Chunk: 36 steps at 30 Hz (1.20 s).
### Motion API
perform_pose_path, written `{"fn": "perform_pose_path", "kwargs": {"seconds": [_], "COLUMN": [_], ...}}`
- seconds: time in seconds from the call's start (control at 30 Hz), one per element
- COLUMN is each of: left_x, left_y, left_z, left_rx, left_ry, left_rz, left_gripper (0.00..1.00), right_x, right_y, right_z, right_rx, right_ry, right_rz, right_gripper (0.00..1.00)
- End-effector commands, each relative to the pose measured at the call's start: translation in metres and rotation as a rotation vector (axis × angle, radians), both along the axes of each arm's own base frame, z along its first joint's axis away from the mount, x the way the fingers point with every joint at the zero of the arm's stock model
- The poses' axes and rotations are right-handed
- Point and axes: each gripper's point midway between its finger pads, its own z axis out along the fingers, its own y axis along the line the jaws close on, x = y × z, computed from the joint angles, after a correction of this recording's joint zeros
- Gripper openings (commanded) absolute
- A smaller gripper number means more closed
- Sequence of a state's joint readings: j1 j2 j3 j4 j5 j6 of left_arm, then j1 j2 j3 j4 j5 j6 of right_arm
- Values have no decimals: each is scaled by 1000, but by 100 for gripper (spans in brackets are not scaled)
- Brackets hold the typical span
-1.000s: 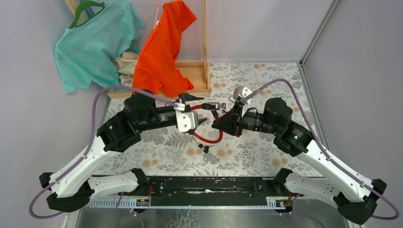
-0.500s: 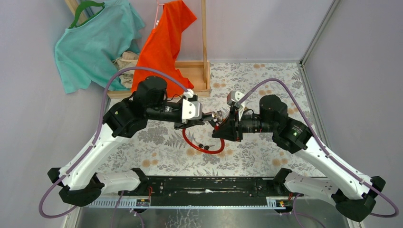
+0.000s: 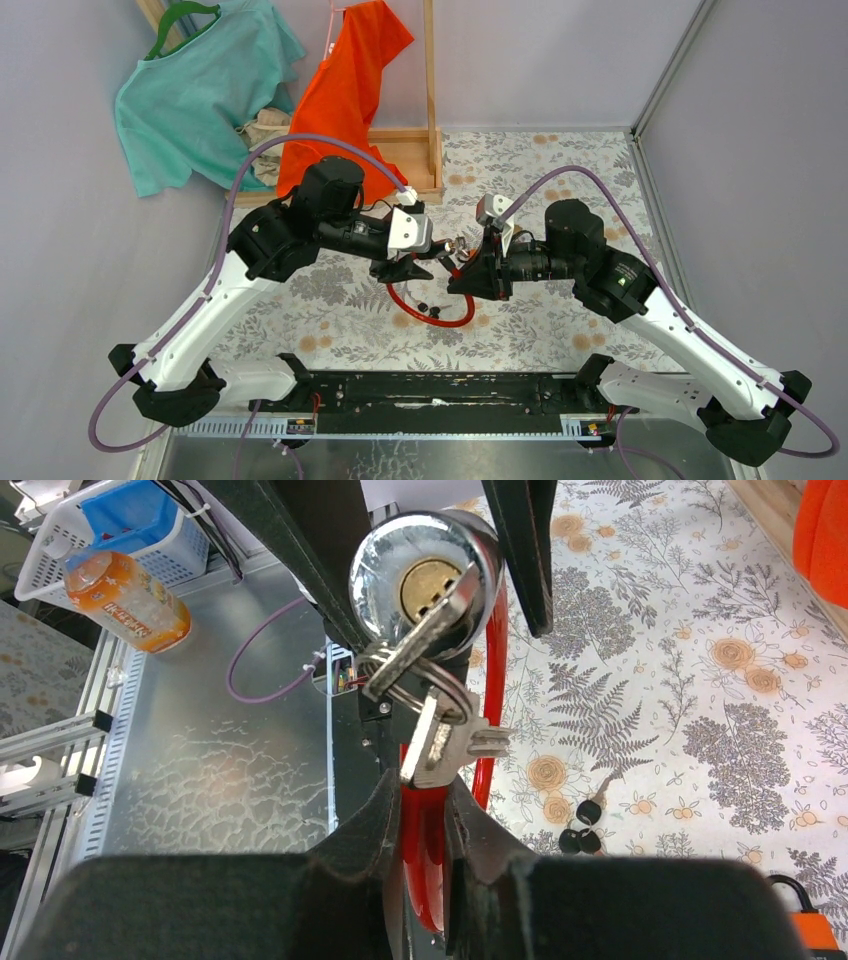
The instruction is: Unlock with the key
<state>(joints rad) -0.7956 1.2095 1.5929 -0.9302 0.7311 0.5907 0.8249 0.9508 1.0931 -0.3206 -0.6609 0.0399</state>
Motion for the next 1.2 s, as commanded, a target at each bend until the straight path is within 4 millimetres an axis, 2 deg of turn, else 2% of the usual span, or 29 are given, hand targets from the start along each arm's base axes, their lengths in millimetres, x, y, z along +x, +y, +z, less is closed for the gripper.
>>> {"fn": "perform_pose_path", "kwargs": {"seconds": [0.0, 0.17, 0.23, 0.27, 0.3, 0.33, 0.43, 0.47, 0.57, 0.7, 0.83, 0.9, 1.0, 1.17], "left_x": [-10, -10, -10, -9, -9, -9, -3, -2, 1, 2, 4, 5, 11, 15], "left_y": [-2, -4, -4, -3, -3, -1, 5, 7, 13, 19, 23, 24, 25, 29], "left_z": [10, 13, 13, 11, 10, 7, -4, -8, -17, -25, -38, -40, -38, -39], "left_rx": [-29, -33, -32, -30, -26, -19, 18, 33, 66, 106, 160, 167, 168, 173], "left_ry": [26, 56, 56, 55, 53, 47, 19, 13, -10, -14, -27, -43, -87, -130], "left_rz": [-41, -31, -30, -28, -28, -27, -12, -11, -4, -3, -16, -16, -4, 15], "left_gripper": [55, 49, 41, 32, 25, 18, 1, 0, 0, 0, 0, 0, 0, 0], "right_x": [-3, -3, -3, -2, -1, 0, -1, 0, -3, -9, -3, 2, 12, 21], "right_y": [5, 6, 6, 6, 6, 5, 1, -1, -9, -17, -16, -10, 0, 8], "right_z": [43, 37, 34, 32, 32, 32, 40, 44, 53, 70, 91, 93, 90, 72], "right_rx": [102, 78, 69, 65, 65, 65, 82, 86, 94, 109, 132, 124, 82, 1], "right_ry": [-113, -108, -106, -102, -98, -86, -60, -57, -58, -60, -35, -4, 63, 130], "right_rz": [37, 40, 38, 32, 24, 14, -23, -40, -64, -74, -122, -131, -151, -172], "right_gripper": [0, 0, 0, 0, 6, 22, 58, 66, 77, 77, 66, 64, 60, 54]}}
